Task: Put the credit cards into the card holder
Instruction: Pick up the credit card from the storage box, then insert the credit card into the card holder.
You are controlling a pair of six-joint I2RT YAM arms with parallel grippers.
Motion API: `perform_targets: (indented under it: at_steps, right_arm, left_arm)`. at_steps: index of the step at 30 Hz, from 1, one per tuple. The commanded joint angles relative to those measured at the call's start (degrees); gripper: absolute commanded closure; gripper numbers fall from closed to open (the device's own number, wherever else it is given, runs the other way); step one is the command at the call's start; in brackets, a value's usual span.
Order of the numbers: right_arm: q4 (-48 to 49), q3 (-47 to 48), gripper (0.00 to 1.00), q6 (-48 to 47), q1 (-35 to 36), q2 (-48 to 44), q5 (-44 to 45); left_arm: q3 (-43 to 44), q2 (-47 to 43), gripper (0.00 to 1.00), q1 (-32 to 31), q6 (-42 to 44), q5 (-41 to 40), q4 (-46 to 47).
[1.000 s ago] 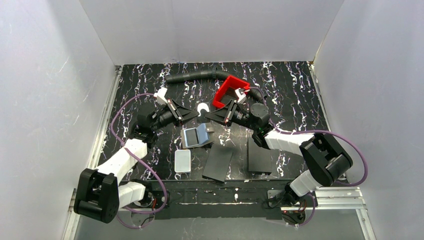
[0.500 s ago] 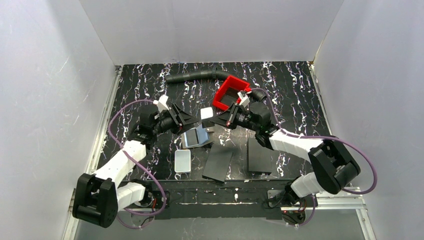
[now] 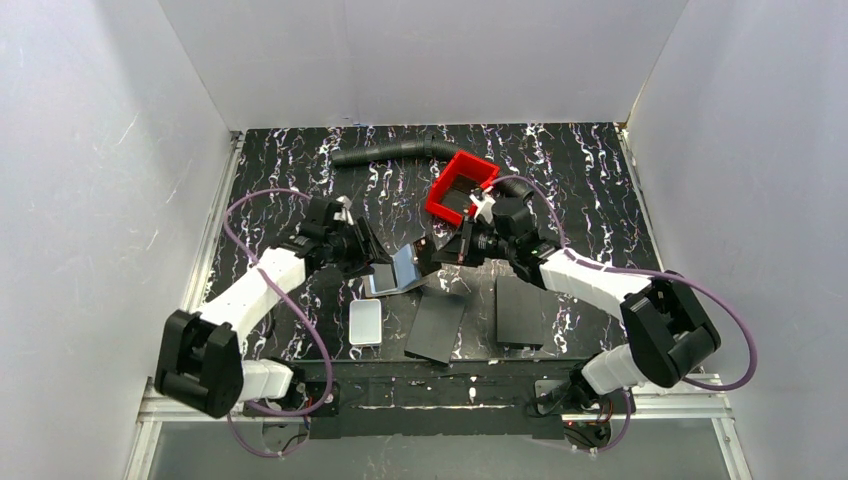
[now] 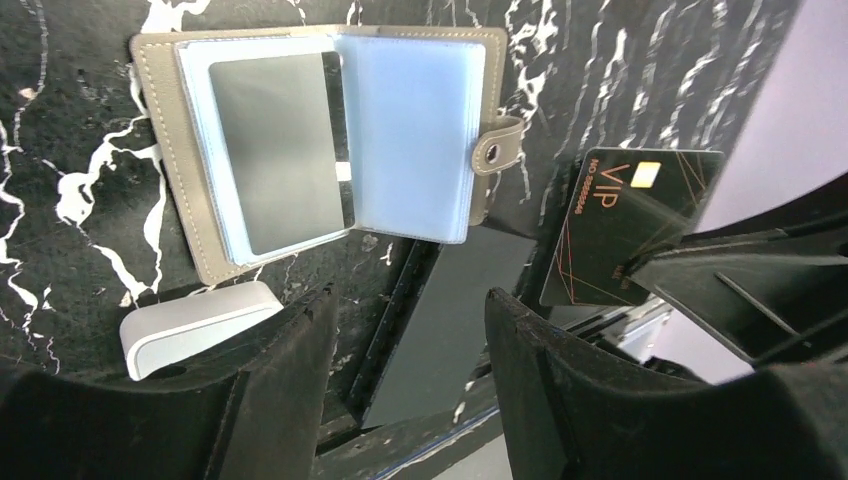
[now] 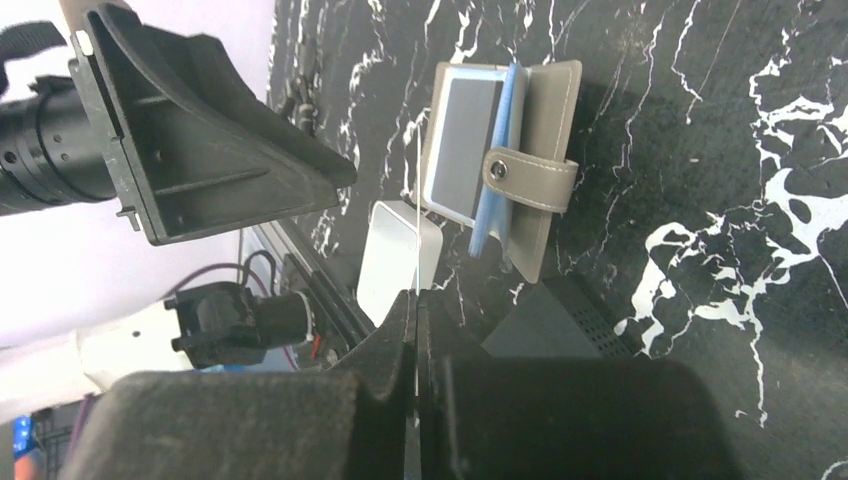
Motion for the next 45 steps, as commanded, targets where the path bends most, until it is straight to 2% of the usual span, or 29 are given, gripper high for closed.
perform_targets:
  at_steps: [1,4,6,8,11,13,18,21,26,28,29,31,35,38,42,45]
  right_arm:
    - [-5.2,4.3,0.99,-5.3,0.2,2.3,-3.7]
    - [-8.5,7.1,0.99,-7.7,1.7,3.3,-3.2]
    - [-8.4,8.1,0.99,-7.9,2.2,3.6,-3.1]
    - [-6.6,8.0,0.99,-6.6,2.5,4.2,-3.2]
    - [3.2,5.1,0.99,0.2,2.4,5.0,-4.1]
    - [12.8,2.8,0.99,7.5,2.4,6.1,-5.5]
    - [34.7,-3.3,0.99,20.8,2.4,8.3,-5.5]
    - [39.7,-4.5,0.99,23.8,2.3,8.4,-4.2]
    - [48.2,-6.6,0.99,29.5,2.3,9.2,-2.9]
    - [51.4,-7.2,0.99,31.7,2.3,9.7,-2.6]
    - [53.2,-7.6,0.99,32.7,2.3,10.0,-2.2]
    - [55.7,-7.9,0.99,34.2,2.3,10.4,-2.1]
    - [57.6,-7.3,0.99,36.0,2.4,11.5,-2.8]
    - [59.3,-7.0,0.99,37.1,2.6,12.1,-2.9]
    - [59.6,-6.7,0.99,37.5,2.8,12.8,-3.3]
    - [61.6,-6.9,0.99,38.4,3.1,13.7,-3.4]
  left_arm:
    - [4.9,4.4,0.47,-3.1,4.5,-4.5,-5.7]
    - [4.9,4.4,0.48,-3.1,4.5,-7.5,-5.6]
    - [4.9,4.0,0.48,-2.7,5.0,-5.8,-5.1]
    - [3.9,3.2,0.44,-1.6,5.4,2.2,-1.8]
    - [-2.1,0.8,0.40,0.7,-0.4,19.6,15.7]
    - [-6.0,-1.6,0.37,1.5,-6.6,24.9,26.6]
    - [-7.9,-6.0,0.38,2.3,-11.1,22.5,27.9]
    - [-9.1,-8.0,0.39,2.3,-15.7,19.5,28.6]
    - [-10.4,-11.4,0.61,2.4,-19.6,16.4,29.8]
    - [-11.2,-13.3,0.63,2.6,-20.2,14.5,29.7]
    - [-11.7,-14.4,0.59,2.6,-20.5,13.2,29.5]
    - [-11.9,-15.7,0.50,2.6,-20.9,11.8,29.4]
    - [-10.3,-14.8,0.48,2.7,-20.0,12.3,29.2]
    - [-9.5,-12.7,0.52,2.6,-20.3,13.7,29.2]
    - [-8.9,-13.0,0.65,2.7,-19.5,13.1,29.4]
    - [-8.4,-13.3,0.70,2.6,-18.8,13.1,29.5]
